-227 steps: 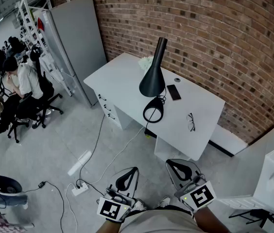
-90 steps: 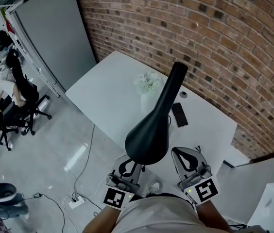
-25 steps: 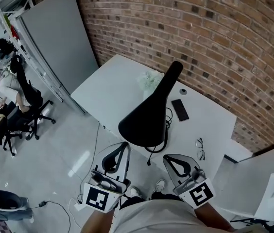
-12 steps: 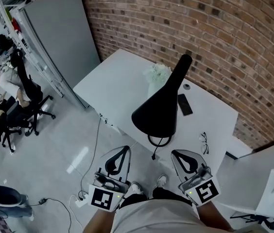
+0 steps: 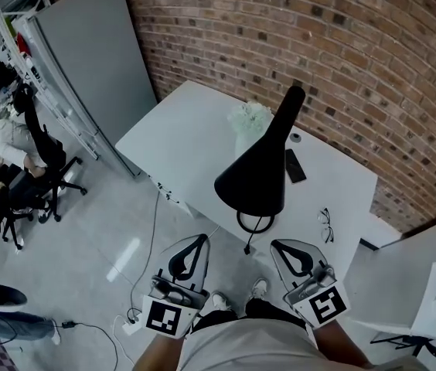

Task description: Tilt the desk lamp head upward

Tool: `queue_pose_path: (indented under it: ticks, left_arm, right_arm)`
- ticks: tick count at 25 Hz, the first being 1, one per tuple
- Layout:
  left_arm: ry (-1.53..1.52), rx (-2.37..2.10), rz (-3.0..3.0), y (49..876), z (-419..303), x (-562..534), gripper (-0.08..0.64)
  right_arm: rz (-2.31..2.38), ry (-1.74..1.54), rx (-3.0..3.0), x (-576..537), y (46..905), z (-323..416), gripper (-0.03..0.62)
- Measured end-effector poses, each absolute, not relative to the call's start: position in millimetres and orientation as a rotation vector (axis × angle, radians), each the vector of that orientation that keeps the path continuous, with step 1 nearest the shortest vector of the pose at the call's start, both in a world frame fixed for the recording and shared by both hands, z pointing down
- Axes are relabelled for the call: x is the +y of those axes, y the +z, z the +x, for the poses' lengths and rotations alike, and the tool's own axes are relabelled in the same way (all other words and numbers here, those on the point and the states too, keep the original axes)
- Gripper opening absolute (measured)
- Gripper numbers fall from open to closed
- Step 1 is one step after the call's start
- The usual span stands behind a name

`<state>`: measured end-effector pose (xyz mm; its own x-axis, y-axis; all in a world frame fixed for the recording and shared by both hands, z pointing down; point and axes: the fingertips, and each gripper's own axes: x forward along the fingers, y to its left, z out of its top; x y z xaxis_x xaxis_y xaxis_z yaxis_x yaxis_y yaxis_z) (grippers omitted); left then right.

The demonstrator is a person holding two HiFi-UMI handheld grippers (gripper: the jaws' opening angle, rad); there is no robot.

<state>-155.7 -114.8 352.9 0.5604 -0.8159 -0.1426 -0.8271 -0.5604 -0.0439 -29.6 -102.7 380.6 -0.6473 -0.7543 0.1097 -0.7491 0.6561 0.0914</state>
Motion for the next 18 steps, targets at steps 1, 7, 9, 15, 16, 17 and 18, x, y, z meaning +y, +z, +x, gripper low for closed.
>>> queue_pose_path:
  ticks: [1,7,9,15,16,17,18]
  left_arm:
    - [0.161,1.411,-2.685,354,-157,-114,0.003]
    - [0.169,1.384,-2.706,361,-162,-116,0.003]
    - [0.173,1.378,-2.709,362,-162,-117,0.003]
    - [0.175,1.367,-2.72,366,-169,-111,0.003]
    - [0.176,1.37,-2.723,367,-171,-110,0.003]
    - [0.177,1.375,-2.727,370,-173,-108,0.003]
    - [0.177,1.379,-2.731,372,-175,-107,0.003]
  right_arm:
    - [1.255,-0.056,-2.728,-102,381,-30,0.015]
    - [1.291,-0.04,-2.706,-96,389,-36,0.015]
    - [1.301,-0.03,-2.703,-96,391,-37,0.015]
    - [1.299,-0.033,-2.7,-92,395,-46,0.015]
    - [1.296,-0.036,-2.701,-91,395,-49,0.015]
    - [1.292,-0.04,-2.703,-90,396,-52,0.015]
    - [1.288,-0.044,-2.705,-89,396,-55,0.015]
